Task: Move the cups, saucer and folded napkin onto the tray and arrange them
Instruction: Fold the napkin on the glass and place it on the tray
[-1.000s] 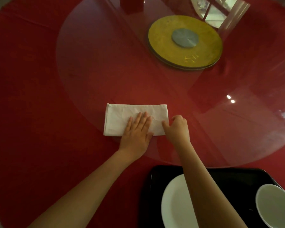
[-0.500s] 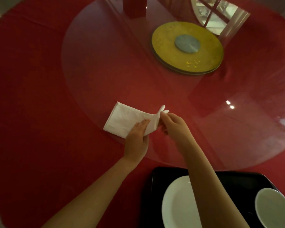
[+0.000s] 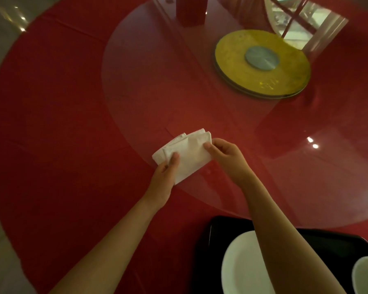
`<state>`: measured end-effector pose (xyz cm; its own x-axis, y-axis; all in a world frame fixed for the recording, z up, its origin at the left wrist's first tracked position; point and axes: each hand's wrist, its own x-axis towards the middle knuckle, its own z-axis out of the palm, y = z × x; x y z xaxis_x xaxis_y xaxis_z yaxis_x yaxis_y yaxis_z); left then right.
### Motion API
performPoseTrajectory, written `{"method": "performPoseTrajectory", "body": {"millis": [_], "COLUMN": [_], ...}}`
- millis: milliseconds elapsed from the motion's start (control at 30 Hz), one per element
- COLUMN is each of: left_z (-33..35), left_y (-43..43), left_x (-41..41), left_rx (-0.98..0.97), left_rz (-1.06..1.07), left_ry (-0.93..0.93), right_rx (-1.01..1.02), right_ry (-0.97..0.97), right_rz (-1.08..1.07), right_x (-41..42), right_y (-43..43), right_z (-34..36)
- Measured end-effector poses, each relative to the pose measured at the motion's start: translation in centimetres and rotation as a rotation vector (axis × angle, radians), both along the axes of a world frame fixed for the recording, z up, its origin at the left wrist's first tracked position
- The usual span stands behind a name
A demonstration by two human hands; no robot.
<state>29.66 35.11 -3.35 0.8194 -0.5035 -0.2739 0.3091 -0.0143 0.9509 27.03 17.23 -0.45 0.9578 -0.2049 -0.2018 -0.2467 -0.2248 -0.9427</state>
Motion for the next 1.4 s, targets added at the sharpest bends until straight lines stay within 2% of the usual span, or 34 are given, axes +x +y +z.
{"method": "performPoseTrajectory", "body": {"millis": [167,367,600,833,967,1100,1267,1400], "left_z": [0.4,-0.4,-1.4,-2.0,-2.3,-2.2,-2.6,-2.6], "left_y": [-1.1,-1.2,-0.9,-0.8,-0.4,-0.1,0.4,1.2], "left_x": [-0.4,0.1,0.8,1.9,2.1,2.2,2.6,2.8], "left_rx": [0.301,0.59,0.886,0.975,1.013,0.985,0.984,0.979], "left_rz": [0.524,0.711,0.632,0.548,0.512,0.516,0.345,0.299], "left_ry": [-0.209,-0.333,-0.483,-0.537,-0.574,-0.7,-0.938,-1.002], "right_rx": [-0.18,-0.331,-0.609,-0.736,-0.797,-0.948,-0.998,-0.977], "right_ry": [0.011,0.055,0.021,0.036,-0.033,-0.152,-0.275,-0.2], "right_rz": [-0.075,-0.186,-0.253,-0.388,-0.447,-0.314,-0.1,0.177], "right_x": [1.9,3.3,3.4,3.6,3.6,3.7,3.6,4.1], "right_y": [2.3,4.4,5.8,6.3,6.6,5.9,4.9,3.6], "right_z": [-1.5,-3.0,-3.8,-4.6,-4.8,-5.0,-4.8,-4.5]}}
